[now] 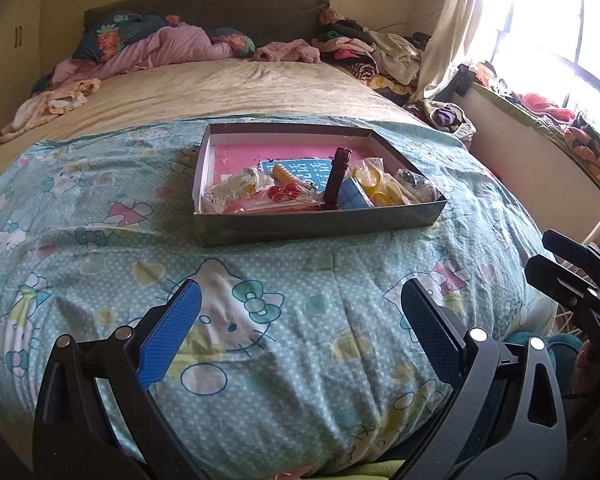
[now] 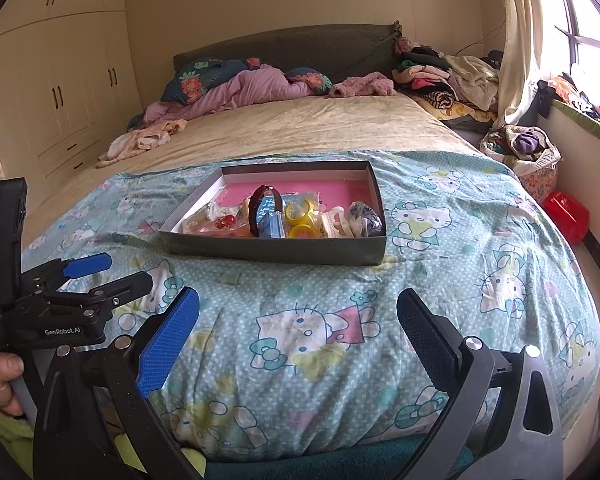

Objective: Organize jewelry

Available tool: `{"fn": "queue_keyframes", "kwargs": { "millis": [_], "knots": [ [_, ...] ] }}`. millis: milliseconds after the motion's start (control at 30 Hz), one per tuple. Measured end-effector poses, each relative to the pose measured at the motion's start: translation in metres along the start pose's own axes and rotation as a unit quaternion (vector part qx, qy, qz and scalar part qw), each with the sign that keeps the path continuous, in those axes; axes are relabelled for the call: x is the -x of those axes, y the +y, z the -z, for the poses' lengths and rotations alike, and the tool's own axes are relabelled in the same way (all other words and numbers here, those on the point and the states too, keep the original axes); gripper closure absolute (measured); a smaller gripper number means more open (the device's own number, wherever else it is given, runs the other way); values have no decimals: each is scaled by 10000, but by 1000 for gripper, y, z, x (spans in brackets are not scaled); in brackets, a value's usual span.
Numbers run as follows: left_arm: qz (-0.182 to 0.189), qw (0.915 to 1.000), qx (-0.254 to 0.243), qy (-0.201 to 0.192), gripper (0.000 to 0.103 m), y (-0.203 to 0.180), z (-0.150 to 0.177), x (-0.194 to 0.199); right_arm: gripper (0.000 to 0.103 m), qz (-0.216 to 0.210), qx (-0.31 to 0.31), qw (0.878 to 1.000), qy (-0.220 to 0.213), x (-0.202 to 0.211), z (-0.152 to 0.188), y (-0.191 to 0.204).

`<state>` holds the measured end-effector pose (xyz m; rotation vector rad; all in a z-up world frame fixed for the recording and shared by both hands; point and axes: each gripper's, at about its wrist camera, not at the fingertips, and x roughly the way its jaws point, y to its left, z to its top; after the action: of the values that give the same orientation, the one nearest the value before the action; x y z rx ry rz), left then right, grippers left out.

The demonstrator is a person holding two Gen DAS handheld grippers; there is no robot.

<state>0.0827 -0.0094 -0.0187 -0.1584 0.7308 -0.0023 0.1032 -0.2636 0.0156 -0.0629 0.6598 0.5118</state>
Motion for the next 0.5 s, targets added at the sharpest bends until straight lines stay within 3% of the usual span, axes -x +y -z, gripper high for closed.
{"fn": "queue_keyframes", "kwargs": {
  "millis": [500],
  "knots": [
    [-11, 10000, 38, -58, 10, 1, -2, 5, 4, -36, 44, 10000, 14, 0, 2, 2]
  ]
}}
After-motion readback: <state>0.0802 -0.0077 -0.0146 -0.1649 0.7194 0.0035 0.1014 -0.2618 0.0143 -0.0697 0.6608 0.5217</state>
